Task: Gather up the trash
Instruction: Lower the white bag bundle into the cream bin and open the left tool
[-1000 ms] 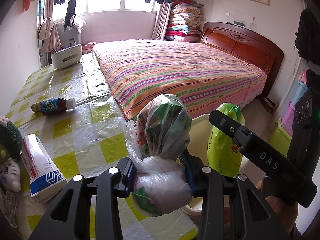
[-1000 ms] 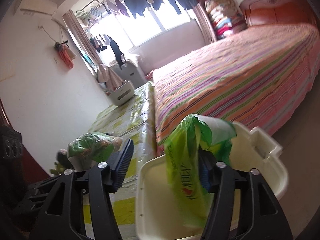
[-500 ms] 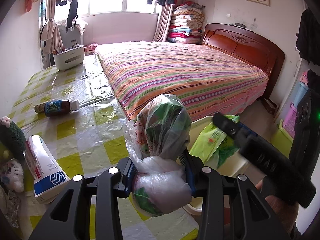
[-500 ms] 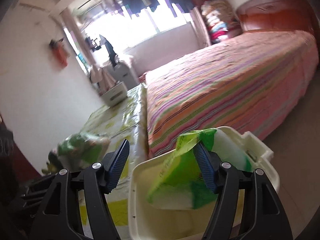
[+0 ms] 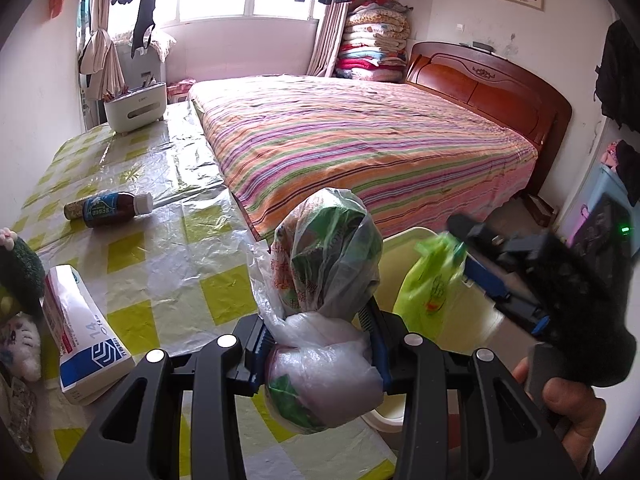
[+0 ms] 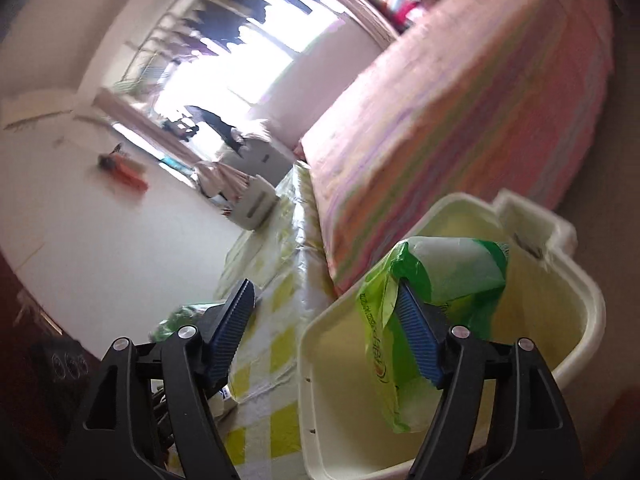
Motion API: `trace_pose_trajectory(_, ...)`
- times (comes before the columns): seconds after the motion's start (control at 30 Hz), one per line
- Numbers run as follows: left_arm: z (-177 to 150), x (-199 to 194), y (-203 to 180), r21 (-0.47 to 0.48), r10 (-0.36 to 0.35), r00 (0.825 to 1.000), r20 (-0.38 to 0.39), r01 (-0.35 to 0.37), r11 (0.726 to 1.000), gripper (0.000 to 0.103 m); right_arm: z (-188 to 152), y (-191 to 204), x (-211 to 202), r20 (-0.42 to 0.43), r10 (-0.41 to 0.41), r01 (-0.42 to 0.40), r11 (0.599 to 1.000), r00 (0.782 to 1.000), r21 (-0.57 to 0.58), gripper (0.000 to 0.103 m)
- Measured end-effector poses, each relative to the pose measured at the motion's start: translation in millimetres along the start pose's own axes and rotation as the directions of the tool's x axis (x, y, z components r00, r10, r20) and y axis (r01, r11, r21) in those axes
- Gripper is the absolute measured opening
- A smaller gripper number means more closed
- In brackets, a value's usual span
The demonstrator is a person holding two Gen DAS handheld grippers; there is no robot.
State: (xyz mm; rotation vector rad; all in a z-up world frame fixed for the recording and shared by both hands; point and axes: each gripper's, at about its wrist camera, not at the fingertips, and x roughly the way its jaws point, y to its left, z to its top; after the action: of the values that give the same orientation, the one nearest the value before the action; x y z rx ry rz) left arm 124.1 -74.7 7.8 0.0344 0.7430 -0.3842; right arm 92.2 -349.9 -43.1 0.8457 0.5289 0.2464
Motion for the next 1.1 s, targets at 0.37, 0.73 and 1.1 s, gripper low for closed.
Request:
trace_pose_trajectory(0.37, -2, 6, -8, 0.021, -0.003, 1.000, -0.013, 0.003, 1.000, 0.039, -5, 22, -19, 0.100, 0.073, -0.063, 0.993, 0.992, -0.099, 0.077)
trace_pose_trajectory(0.73, -3, 12, -8, 0.019, -0.002, 1.000, -0.023, 0.003, 1.000, 0.039, 1, -6, -19, 0.109, -0.019, 0.019, 1.000, 0.994, -0.004, 0.078)
trace_pose_trajectory(1.1, -3, 17, -11, 0.023, -0.002, 0.999, -0.032, 0.002, 1.000, 0.039, 2, -13, -20, 0.106, -0.063, 0.059, 0.997, 0.992, 0.049, 0.079)
